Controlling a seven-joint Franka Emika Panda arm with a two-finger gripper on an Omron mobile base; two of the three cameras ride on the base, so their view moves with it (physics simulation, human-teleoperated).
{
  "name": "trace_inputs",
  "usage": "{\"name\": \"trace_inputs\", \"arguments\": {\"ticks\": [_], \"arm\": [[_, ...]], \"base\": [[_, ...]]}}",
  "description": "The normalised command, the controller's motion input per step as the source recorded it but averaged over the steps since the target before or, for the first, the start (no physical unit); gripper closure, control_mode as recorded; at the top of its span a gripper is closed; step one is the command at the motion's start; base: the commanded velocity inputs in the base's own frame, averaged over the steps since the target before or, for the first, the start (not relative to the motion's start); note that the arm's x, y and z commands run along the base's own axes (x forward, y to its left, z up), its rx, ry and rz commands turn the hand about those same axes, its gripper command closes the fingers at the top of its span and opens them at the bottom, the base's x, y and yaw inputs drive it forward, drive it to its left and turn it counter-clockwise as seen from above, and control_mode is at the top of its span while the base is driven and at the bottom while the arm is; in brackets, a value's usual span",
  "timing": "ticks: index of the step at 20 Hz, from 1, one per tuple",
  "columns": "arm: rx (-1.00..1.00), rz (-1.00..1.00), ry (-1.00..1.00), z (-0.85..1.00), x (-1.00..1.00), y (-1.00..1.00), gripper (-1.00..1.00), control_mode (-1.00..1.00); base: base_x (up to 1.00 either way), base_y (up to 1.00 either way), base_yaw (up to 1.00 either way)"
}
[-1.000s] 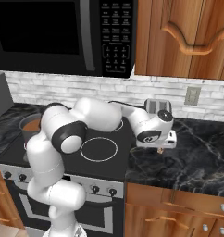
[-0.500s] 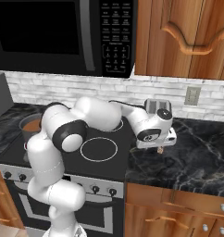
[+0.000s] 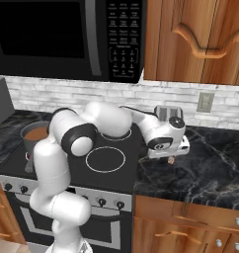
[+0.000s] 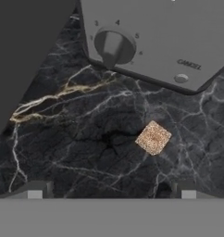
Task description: Pick up the sugar cube(s) and place them in the saucepan with hot chocolate.
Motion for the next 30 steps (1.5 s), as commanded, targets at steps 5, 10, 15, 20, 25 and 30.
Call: {"name": "trace_inputs", "arguments": {"ticks": [5, 10, 15, 20, 25, 30], "arm": [[0.00, 0.00, 0.00, 0.00, 0.22, -0.21, -1.00, -1.00], [0.00, 0.00, 0.00, -0.04, 0.07, -0.07, -1.00, -1.00], [0.00, 0.00, 0.00, -0.17, 0.00, 0.00, -1.00, -1.00], [0.00, 0.00, 0.00, -0.20, 0.00, 0.00, -1.00, -1.00], [0.00, 0.00, 0.00, -0.02, 0.11, 0.00, -1.00, -1.00], [0.00, 0.00, 0.00, 0.00, 0.25, 0.00, -1.00, -1.00]], "base": [[0.00, 0.00, 0.00], [0.00, 0.00, 0.00], [0.00, 0.00, 0.00], [0.00, 0.00, 0.00], [0.00, 0.00, 0.00], [0.00, 0.00, 0.00]]}}
